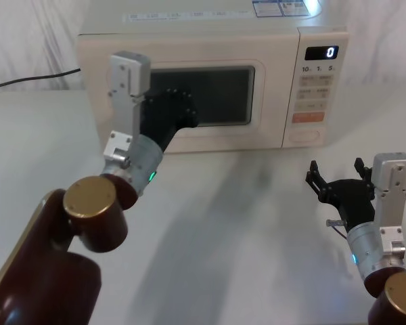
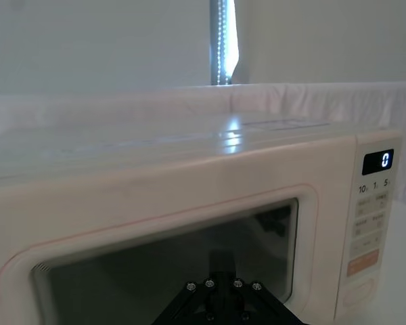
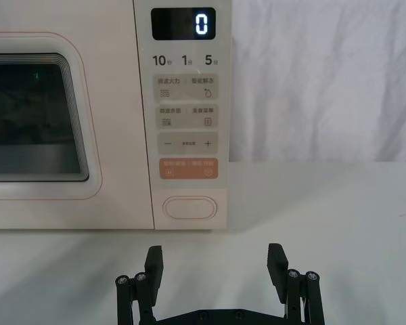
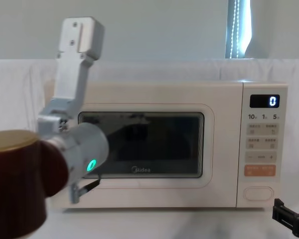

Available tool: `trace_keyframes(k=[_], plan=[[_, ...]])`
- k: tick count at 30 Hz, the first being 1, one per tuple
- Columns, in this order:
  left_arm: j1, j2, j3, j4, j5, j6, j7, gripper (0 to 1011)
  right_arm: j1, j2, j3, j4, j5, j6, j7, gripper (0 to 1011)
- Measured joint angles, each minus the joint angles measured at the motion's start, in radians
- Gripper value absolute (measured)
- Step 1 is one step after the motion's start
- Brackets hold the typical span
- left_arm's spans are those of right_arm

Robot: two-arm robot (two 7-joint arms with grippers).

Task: Press the button to open the microwave door with one hand; close the microwave door with the other hand.

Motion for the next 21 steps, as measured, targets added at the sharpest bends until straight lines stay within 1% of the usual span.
trace_keyframes(k=[3, 4, 10, 11, 13, 14, 16, 17, 18, 21], plan=[[0.034, 0.012, -0.014, -0.036, -0.013, 0.01, 0.001, 0, 0.0, 0.0, 0.0, 0.0, 0.0, 0.0, 0.0, 1000], [0.054, 0.019, -0.02, -0.055, -0.02, 0.014, 0.001, 0, 0.0, 0.0, 0.0, 0.0, 0.0, 0.0, 0.0, 1000], [0.124, 0.039, -0.042, -0.115, -0.043, 0.019, 0.005, 0, 0.0, 0.0, 0.0, 0.0, 0.0, 0.0, 0.0, 1000], [0.145, 0.043, -0.049, -0.131, -0.048, 0.019, 0.011, 0, 0.0, 0.0, 0.0, 0.0, 0.0, 0.0, 0.0, 1000], [0.154, 0.044, -0.053, -0.138, -0.05, 0.019, 0.014, 0, 0.0, 0.0, 0.0, 0.0, 0.0, 0.0, 0.0, 1000], [0.181, 0.048, -0.064, -0.156, -0.057, 0.017, 0.023, 0, 0.0, 0.0, 0.0, 0.0, 0.0, 0.0, 0.0, 1000], [0.2, 0.05, -0.071, -0.168, -0.061, 0.014, 0.029, 0, 0.0, 0.0, 0.0, 0.0, 0.0, 0.0, 0.0, 1000], [0.219, 0.052, -0.077, -0.179, -0.064, 0.01, 0.035, 0, 0.0, 0.0, 0.0, 0.0, 0.0, 0.0, 0.0, 1000], [0.219, 0.052, -0.077, -0.179, -0.064, 0.01, 0.035, 0, 0.0, 0.0, 0.0, 0.0, 0.0, 0.0, 0.0, 1000], [0.26, 0.055, -0.091, -0.202, -0.067, -0.007, 0.047, 0, 0.0, 0.0, 0.0, 0.0, 0.0, 0.0, 0.0, 1000]])
